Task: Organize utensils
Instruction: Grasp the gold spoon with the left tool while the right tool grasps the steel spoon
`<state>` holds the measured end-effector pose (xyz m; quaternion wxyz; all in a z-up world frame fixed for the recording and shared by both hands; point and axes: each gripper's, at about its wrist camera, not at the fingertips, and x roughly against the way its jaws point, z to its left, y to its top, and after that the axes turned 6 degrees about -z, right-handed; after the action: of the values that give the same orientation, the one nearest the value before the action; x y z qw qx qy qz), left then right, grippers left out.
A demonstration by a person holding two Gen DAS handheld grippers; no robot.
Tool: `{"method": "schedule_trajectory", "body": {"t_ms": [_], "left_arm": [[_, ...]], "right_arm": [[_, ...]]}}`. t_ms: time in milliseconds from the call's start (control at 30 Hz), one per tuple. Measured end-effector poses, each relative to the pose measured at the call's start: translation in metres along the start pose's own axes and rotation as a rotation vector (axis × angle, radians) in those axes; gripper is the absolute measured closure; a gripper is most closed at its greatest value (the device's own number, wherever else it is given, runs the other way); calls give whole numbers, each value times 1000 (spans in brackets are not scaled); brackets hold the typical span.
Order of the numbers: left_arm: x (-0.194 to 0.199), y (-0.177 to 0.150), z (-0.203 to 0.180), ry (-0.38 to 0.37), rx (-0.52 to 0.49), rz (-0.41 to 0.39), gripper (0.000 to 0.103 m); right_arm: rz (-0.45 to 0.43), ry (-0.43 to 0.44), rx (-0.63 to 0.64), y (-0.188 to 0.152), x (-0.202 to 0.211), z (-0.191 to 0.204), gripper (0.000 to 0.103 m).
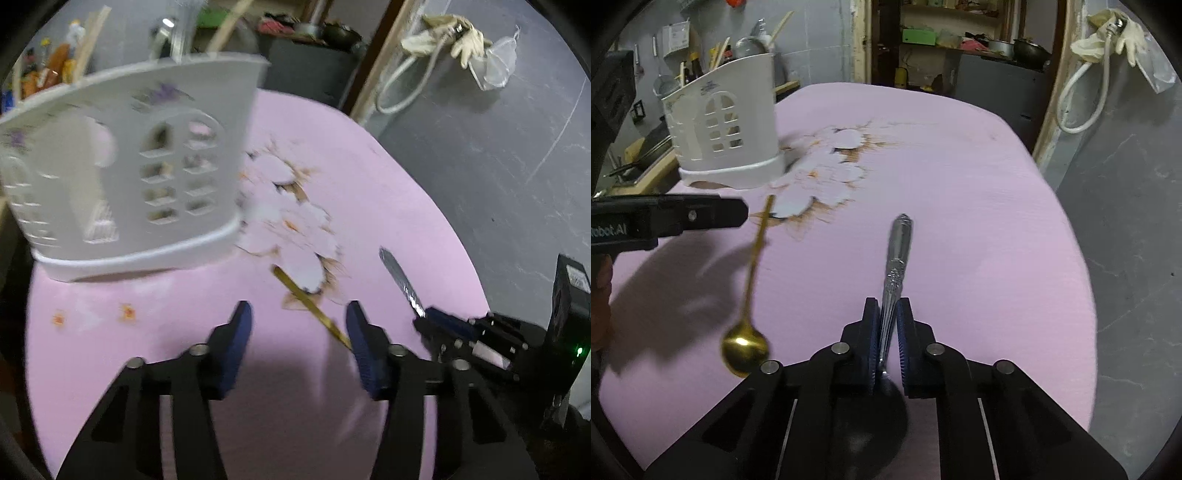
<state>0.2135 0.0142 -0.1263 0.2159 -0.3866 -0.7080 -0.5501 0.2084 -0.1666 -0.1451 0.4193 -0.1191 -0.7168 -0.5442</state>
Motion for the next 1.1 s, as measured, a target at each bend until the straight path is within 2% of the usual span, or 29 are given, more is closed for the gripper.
{"method": "schedule_trajectory", "body": {"t_ms": [33,67,200,333,433,667,900,1100], "left_arm": [[-3,0,-3,-8,1,17,72],[-5,0,-5,-11,2,26,73],[-14,4,-12,-4,11,49,73],[-22,10,-17,44,8,63,74],[-27,13,-20,108,1,55,89],[-22,11,-22,118,11,38,94],[-16,10,-11,166,34,23,96],[-3,4,9,187,102,9,96]], "right_arm": [[0,-15,1,-1,2,-7,97],[0,-25,1,-1,1,-12,97],[-2,-52,-15,-3,4,-36,98],[-9,-33,-24,0,2,-47,98],[-17,-10,-33,3,-1,-51,98],[-17,30,-53,15,-13,-58,98],[-4,61,-36,37,-33,-61,94],[-9,115,-18,46,-44,-52,93]]}}
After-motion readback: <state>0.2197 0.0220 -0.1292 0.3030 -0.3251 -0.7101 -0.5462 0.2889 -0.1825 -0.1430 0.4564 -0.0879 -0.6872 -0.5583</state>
